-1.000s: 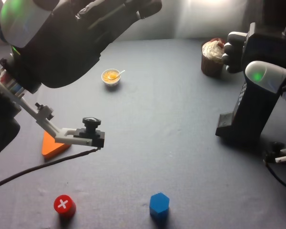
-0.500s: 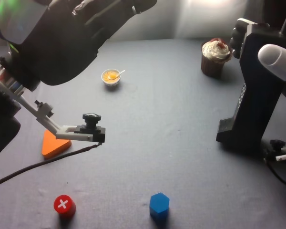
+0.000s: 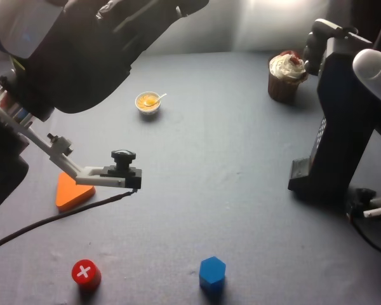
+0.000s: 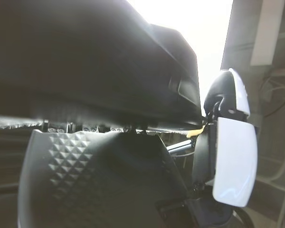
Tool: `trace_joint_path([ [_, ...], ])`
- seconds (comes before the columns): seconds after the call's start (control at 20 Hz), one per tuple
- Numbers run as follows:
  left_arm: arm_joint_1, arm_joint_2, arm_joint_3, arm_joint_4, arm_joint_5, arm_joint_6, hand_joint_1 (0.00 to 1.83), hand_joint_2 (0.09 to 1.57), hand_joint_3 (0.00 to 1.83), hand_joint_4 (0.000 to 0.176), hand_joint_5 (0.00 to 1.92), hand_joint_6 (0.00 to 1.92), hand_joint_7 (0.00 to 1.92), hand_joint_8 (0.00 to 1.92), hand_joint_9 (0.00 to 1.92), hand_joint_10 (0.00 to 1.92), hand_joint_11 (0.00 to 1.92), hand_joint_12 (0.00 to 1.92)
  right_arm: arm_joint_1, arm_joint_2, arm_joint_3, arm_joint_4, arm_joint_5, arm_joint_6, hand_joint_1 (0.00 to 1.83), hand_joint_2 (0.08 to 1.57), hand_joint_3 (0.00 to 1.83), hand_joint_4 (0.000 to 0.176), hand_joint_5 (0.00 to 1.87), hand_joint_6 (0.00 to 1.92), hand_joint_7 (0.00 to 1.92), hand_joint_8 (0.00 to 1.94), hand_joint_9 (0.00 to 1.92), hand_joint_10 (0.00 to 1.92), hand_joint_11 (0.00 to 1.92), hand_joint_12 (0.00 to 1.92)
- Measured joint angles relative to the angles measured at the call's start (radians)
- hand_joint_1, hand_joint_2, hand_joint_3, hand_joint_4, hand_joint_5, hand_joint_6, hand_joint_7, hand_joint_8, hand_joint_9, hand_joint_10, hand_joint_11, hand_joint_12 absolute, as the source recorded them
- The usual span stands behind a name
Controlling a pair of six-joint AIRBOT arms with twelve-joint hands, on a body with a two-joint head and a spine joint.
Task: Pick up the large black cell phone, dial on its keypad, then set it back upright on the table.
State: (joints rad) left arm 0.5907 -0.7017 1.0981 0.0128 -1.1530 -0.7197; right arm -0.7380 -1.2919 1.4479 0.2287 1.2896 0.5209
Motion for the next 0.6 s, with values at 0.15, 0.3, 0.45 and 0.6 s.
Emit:
trace_joint_path([
  [0.15, 0.000, 0.000, 0.000, 0.000, 0.000, 0.000, 0.00, 1.19, 0.00, 0.000, 0.19, 0.00, 0.20, 0.00, 0.20, 0.00, 0.00, 0.57, 0.000, 0.003, -0.012, -0.003, 0.001, -0.003, 0.26, 0.86, 0.00, 0.039, 0.15, 0.00, 0.19, 0.00, 0.17, 0.00, 0.00, 0.56],
  [0.3, 0.000, 0.000, 0.000, -0.002, 0.000, 0.000, 0.00, 1.19, 0.00, 0.000, 0.18, 0.00, 0.19, 0.00, 0.19, 0.00, 0.00, 0.55, 0.000, 0.005, -0.015, 0.002, 0.005, -0.004, 0.19, 0.84, 0.00, 0.046, 0.08, 0.00, 0.13, 0.00, 0.12, 0.00, 0.00, 0.47],
  [0.45, 0.000, 0.000, 0.000, -0.002, 0.000, 0.000, 0.00, 1.18, 0.00, 0.000, 0.18, 0.00, 0.19, 0.00, 0.18, 0.00, 0.00, 0.52, 0.000, 0.017, -0.027, -0.006, 0.009, -0.004, 0.20, 0.84, 0.00, 0.047, 0.08, 0.00, 0.13, 0.00, 0.12, 0.00, 0.00, 0.46],
  [0.6, 0.000, 0.000, -0.002, -0.003, 0.000, 0.000, 0.00, 1.19, 0.00, 0.000, 0.18, 0.00, 0.20, 0.00, 0.20, 0.00, 0.00, 0.61, 0.000, 0.029, -0.027, -0.004, 0.015, -0.005, 0.13, 0.81, 0.00, 0.049, 0.05, 0.00, 0.10, 0.00, 0.10, 0.00, 0.00, 0.45],
])
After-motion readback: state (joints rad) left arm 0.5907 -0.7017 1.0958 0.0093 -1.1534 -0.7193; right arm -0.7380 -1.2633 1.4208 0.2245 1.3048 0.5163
